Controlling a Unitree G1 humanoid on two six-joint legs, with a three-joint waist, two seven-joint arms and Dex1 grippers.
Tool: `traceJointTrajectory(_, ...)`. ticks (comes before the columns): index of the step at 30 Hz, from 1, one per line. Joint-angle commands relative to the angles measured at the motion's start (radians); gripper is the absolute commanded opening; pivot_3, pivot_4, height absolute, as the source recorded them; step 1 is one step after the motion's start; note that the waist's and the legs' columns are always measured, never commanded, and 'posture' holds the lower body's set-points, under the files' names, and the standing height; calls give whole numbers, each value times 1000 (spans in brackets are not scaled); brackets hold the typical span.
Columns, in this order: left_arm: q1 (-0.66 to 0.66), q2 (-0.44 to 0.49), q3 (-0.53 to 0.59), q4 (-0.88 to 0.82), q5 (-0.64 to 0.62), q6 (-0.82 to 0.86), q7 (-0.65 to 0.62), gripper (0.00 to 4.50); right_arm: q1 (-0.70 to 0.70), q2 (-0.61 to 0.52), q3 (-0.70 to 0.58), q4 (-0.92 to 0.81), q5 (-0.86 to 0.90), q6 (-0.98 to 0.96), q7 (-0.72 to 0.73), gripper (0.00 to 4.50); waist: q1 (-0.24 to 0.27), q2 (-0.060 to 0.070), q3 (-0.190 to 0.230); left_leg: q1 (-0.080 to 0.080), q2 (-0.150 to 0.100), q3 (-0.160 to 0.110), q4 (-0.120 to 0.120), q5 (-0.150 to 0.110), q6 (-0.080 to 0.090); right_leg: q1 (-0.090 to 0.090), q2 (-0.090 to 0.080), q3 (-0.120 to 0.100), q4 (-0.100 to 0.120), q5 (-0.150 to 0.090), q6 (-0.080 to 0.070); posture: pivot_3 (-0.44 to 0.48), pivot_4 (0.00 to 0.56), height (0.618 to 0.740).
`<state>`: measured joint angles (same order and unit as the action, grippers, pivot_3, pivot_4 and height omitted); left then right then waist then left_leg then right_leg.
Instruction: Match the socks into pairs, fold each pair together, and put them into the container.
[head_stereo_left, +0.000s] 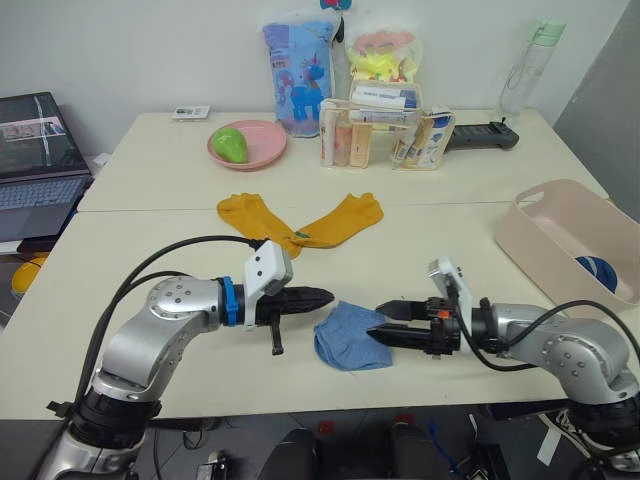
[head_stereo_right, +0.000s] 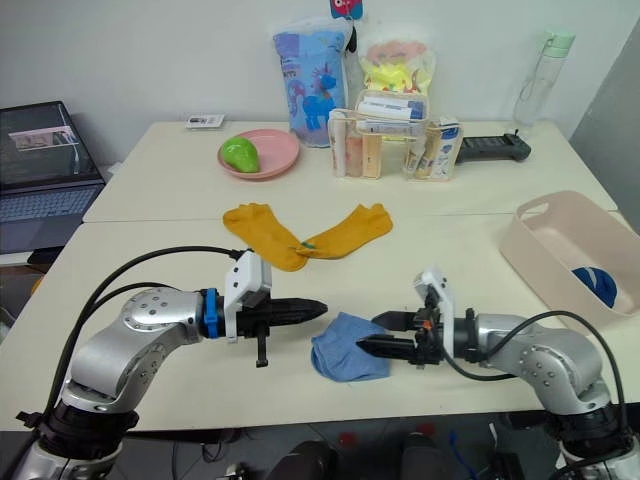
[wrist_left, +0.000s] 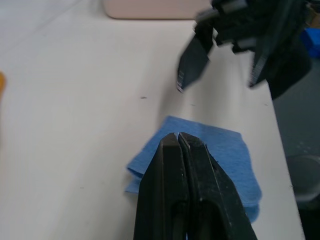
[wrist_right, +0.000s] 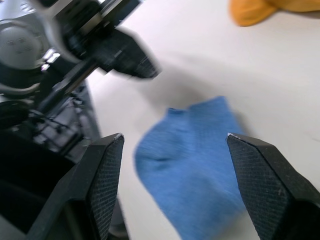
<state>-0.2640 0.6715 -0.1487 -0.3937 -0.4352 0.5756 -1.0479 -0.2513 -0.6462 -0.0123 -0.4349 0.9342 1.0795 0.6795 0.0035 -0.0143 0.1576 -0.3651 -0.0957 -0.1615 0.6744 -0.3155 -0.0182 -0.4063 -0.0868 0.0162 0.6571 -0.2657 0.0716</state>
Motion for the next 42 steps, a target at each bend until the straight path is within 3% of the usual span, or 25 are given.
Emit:
traceJointTrajectory(1, 35, 6, -64, 29, 71, -80, -5, 0, 21, -19, -49, -23, 12, 28, -43, 3567, -1, 0, 0, 0, 0, 0, 0, 0, 0, 0, 0, 0, 0, 0, 0, 0, 150, 740)
traceJointTrajectory(6, 77, -14, -146, 160, 202, -205, 33, 0, 69, -89, -28, -27, -47, 62, -68, 3567, 2, 0, 0, 0, 0, 0, 0, 0, 0, 0, 0, 0, 0, 0, 0, 0, 150, 740)
traceJointTrajectory(11, 119, -26, -157, 239, 224, -262, 21, 0, 69, -78, 11, -36, -21, 128, -63, 3567, 4, 1, -1, 0, 0, 0, 0, 0, 0, 0, 0, 0, 0, 0, 0, 0, 150, 740)
traceJointTrajectory(28, 149, 7, -140, 225, 240, -308, 16, 0, -103, 278, 7, 238, 19, 289, -162, 3567, -6, 5, -4, 1, 0, 0, -2, 0, 0, 0, 0, 1, 0, 0, 0, 0, 150, 740)
traceJointTrajectory(35, 155, 0, -128, 215, 228, -295, 22, 0, -113, 303, 25, 258, -20, 286, -158, 3567, -6, 6, -4, 2, 0, 0, -4, 0, 0, -1, 0, 1, 0, 0, 0, 0, 150, 740)
traceJointTrajectory(38, 157, -2, -127, 211, 225, -292, 26, 0, -108, 304, 30, 270, -38, 270, -158, 3040, -6, 6, -4, 2, 0, 0, -4, 0, 0, -1, 0, 1, 0, 0, 0, 0, 150, 740)
traceJointTrajectory(42, 153, -1, -125, 211, 222, -290, 27, 0, -107, 299, 41, 277, -52, 261, -140, 1605, -7, 6, -4, 2, 0, 0, -4, 0, 0, -1, 0, 1, 0, 0, 0, 0, 150, 740)
